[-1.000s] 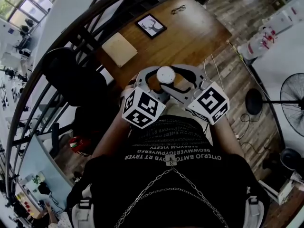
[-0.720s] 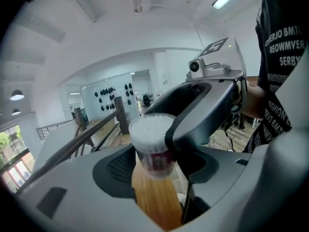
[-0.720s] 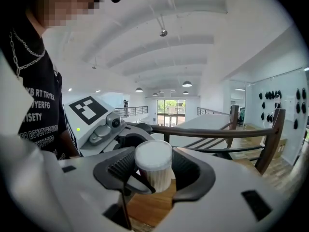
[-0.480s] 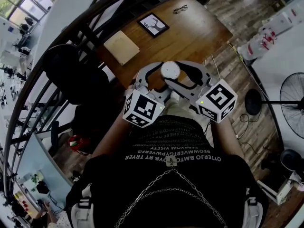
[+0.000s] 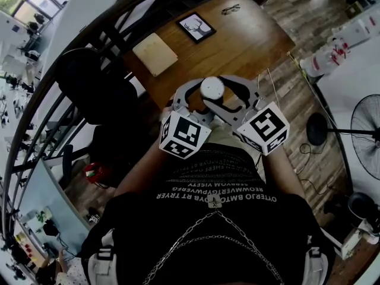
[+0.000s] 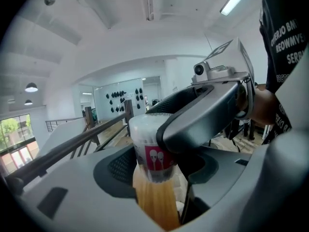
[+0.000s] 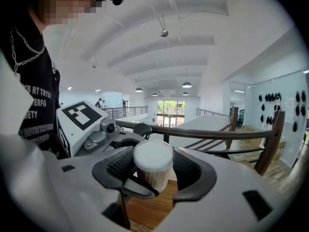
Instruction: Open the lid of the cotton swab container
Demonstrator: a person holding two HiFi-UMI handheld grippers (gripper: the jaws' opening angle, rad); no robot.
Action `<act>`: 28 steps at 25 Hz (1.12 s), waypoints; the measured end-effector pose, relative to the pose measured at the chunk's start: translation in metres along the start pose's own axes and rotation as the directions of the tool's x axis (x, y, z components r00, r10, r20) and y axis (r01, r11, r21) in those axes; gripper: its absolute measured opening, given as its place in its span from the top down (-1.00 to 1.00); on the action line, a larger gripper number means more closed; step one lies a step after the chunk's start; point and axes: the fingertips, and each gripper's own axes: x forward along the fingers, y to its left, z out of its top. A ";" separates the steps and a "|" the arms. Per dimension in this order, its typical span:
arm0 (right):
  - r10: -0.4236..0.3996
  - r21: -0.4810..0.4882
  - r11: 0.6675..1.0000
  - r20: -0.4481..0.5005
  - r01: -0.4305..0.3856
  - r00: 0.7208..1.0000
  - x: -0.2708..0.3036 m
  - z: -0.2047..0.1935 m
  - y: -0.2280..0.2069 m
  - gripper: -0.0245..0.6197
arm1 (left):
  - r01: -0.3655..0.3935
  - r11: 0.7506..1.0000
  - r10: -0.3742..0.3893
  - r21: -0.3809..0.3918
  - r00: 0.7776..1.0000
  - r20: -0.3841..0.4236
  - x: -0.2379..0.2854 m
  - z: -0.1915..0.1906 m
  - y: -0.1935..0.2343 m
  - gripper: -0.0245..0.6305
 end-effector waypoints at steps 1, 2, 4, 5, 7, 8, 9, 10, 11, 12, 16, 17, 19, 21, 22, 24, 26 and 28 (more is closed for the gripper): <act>-0.007 -0.004 1.000 0.000 0.007 1.000 0.000 0.000 0.001 0.12 | 0.006 1.000 -0.006 -0.014 1.000 -0.010 0.000 0.000 -0.001 0.09; -0.010 -0.004 1.000 0.001 0.010 1.000 0.000 0.000 0.001 0.12 | 0.012 1.000 -0.012 -0.026 1.000 -0.015 -0.001 0.000 -0.002 0.09; -0.014 0.014 1.000 0.009 0.013 1.000 -0.001 0.000 0.001 0.13 | 0.016 0.999 -0.016 -0.029 1.000 -0.016 -0.002 0.000 -0.003 0.10; -0.014 0.036 0.999 0.015 0.013 1.000 -0.002 -0.001 -0.001 0.13 | 0.017 0.999 -0.018 -0.028 1.000 -0.013 -0.001 0.000 -0.003 0.09; -0.007 0.110 0.994 0.028 0.004 1.000 -0.004 -0.005 -0.005 0.13 | 0.030 0.999 -0.031 -0.045 1.000 -0.004 0.002 -0.002 -0.006 0.10; -0.003 0.152 0.988 0.033 -0.002 0.999 -0.006 -0.009 -0.007 0.14 | 0.040 0.997 -0.040 -0.058 0.999 0.000 0.004 -0.003 -0.009 0.10; -0.001 0.189 0.982 0.039 -0.006 0.999 -0.008 -0.012 -0.009 0.14 | 0.048 0.996 -0.048 -0.069 0.999 0.001 0.006 -0.004 -0.012 0.10; -0.002 0.226 0.974 0.049 -0.009 0.999 -0.009 -0.014 -0.011 0.14 | 0.051 0.996 -0.051 -0.073 0.999 -0.001 0.007 -0.005 -0.014 0.10; -0.006 0.265 0.964 0.066 -0.012 0.998 -0.011 -0.015 -0.013 0.14 | 0.050 0.996 -0.051 -0.070 0.999 -0.004 0.008 -0.006 -0.015 0.11; -0.012 0.301 0.953 0.085 -0.015 0.996 -0.012 -0.015 -0.015 0.14 | 0.048 0.997 -0.049 -0.064 0.999 -0.009 0.009 -0.007 -0.016 0.12; -0.011 0.416 0.908 0.149 -0.053 0.989 -0.015 -0.020 -0.018 0.13 | 0.069 0.996 -0.072 -0.061 0.997 -0.033 0.011 -0.011 -0.019 0.12; -0.009 0.435 0.897 0.178 -0.070 0.984 -0.017 -0.018 -0.019 0.13 | 0.076 0.995 -0.079 -0.072 0.996 -0.031 0.011 -0.011 -0.020 0.11; -0.028 0.420 0.905 0.226 -0.072 0.974 -0.022 -0.011 -0.021 0.13 | 0.079 0.993 -0.082 -0.093 0.996 -0.025 0.011 -0.009 -0.019 0.11; -0.067 0.309 0.951 0.228 -0.007 0.971 -0.027 -0.005 -0.020 0.13 | 0.070 0.993 -0.073 -0.090 0.997 -0.033 0.010 -0.010 -0.018 0.11; -0.084 0.242 0.970 0.215 0.030 0.973 -0.029 -0.005 -0.020 0.13 | 0.068 0.994 -0.072 -0.083 0.997 -0.038 0.009 -0.011 -0.018 0.11; -0.110 0.167 0.983 0.191 0.078 0.975 -0.030 -0.006 -0.020 0.13 | 0.070 0.995 -0.073 -0.065 0.996 -0.044 0.008 -0.013 -0.020 0.11; -0.138 0.170 0.980 0.201 0.104 0.970 -0.035 -0.003 -0.024 0.15 | 0.071 0.996 -0.073 -0.056 0.997 -0.040 0.008 -0.013 -0.022 0.11; -0.174 0.191 0.973 0.228 0.131 0.958 -0.043 0.001 -0.030 0.24 | 0.064 0.996 -0.066 -0.062 0.997 -0.035 0.006 -0.013 -0.020 0.11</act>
